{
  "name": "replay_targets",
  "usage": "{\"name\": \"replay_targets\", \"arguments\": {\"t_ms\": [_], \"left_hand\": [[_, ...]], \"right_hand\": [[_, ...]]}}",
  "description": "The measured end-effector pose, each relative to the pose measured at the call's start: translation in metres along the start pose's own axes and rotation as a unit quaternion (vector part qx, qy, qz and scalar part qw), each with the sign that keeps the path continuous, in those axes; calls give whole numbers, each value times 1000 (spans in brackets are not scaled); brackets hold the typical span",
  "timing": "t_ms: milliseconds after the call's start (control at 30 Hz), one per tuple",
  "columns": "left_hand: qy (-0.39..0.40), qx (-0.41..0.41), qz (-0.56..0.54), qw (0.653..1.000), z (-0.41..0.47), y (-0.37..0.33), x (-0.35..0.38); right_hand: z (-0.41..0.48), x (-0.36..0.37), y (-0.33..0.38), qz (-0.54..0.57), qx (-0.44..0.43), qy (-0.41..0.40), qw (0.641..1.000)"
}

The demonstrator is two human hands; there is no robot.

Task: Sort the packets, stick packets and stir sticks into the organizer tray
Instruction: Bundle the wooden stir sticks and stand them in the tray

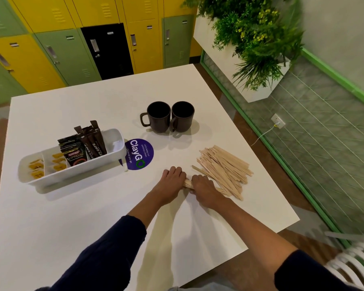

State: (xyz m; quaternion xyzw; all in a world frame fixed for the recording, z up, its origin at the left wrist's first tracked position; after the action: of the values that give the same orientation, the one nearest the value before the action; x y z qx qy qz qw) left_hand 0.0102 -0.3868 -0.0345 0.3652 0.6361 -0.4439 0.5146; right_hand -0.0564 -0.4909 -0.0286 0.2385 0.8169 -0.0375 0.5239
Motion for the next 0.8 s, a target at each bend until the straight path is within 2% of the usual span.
{"name": "replay_targets", "arguments": {"t_ms": [100, 233, 300, 333, 367, 533, 633, 733, 800], "left_hand": [[-86, -69, -123, 986, 1, 11, -14], [-205, -139, -267, 931, -10, 17, -19], [-244, -160, -344, 892, -10, 20, -19], [-300, -209, -357, 860, -40, 48, -28], [-324, -226, -377, 838, -43, 52, -32], [-413, -305, -448, 732, -36, 58, -41], [-389, -337, -523, 679, -41, 60, -36], [-246, -391, -644, 611, -46, 55, -33], [-168, -399, -716, 548, -46, 49, -37]], "right_hand": [[7, -18, 5, 84, 4, 60, 995], [12, -35, 11, 196, 13, 93, 976], [13, -44, 16, 244, 22, 83, 966], [24, -50, 66, 247, -31, 103, 963], [25, -54, 77, 258, -38, 100, 960], [34, -59, 95, 350, -31, 66, 934], [36, -66, 101, 428, -30, 47, 902], [35, -78, 119, 539, -39, 52, 840], [35, -83, 131, 581, -40, 47, 812]]}}
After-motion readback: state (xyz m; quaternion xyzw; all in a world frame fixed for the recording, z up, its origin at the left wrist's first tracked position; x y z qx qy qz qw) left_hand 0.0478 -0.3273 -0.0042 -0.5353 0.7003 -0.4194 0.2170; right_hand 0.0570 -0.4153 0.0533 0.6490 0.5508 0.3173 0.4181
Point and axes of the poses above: each hand's wrist, its own z-axis towards the middle knuckle, its own x-axis out of the palm, y = z × x, the point moved 3 cm from there along z, towards the middle knuckle, and after that the axes turned 11 degrees about x, right-handed, at the moved point
